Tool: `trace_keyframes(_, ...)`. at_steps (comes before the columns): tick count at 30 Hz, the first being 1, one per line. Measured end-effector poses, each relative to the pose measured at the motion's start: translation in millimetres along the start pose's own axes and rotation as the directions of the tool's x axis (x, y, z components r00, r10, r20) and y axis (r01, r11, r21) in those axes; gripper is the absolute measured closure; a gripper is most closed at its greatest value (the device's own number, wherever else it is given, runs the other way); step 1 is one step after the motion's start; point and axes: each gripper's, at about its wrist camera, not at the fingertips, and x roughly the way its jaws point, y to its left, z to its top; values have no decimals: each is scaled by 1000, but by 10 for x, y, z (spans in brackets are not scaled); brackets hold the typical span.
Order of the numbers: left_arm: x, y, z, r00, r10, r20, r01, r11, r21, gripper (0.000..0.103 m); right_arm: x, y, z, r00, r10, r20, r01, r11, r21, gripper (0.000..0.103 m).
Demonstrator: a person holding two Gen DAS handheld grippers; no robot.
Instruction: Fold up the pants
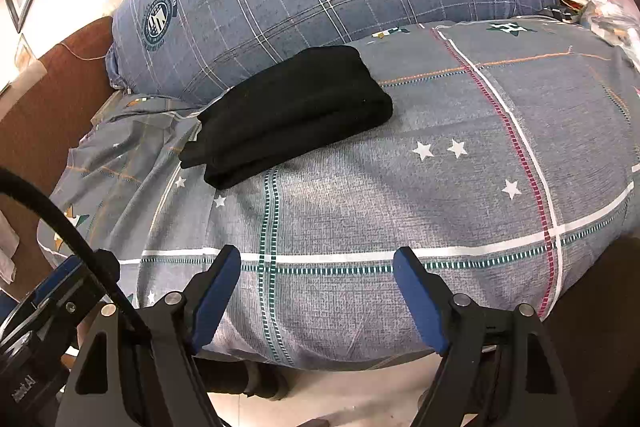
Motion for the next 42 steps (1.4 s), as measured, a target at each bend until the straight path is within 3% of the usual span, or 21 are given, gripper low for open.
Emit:
trace_keyframes(30, 205, 34, -74, 998, -9, -61, 9, 1000, -2, 21, 167, -45, -54, 999, -10, -50, 10, 1000, -3, 18)
trace_keyframes(42, 630, 335, -7, 990, -19, -140, 10, 998, -65, 21, 264, -240, 99, 996, -84, -29, 84, 996, -17, 18)
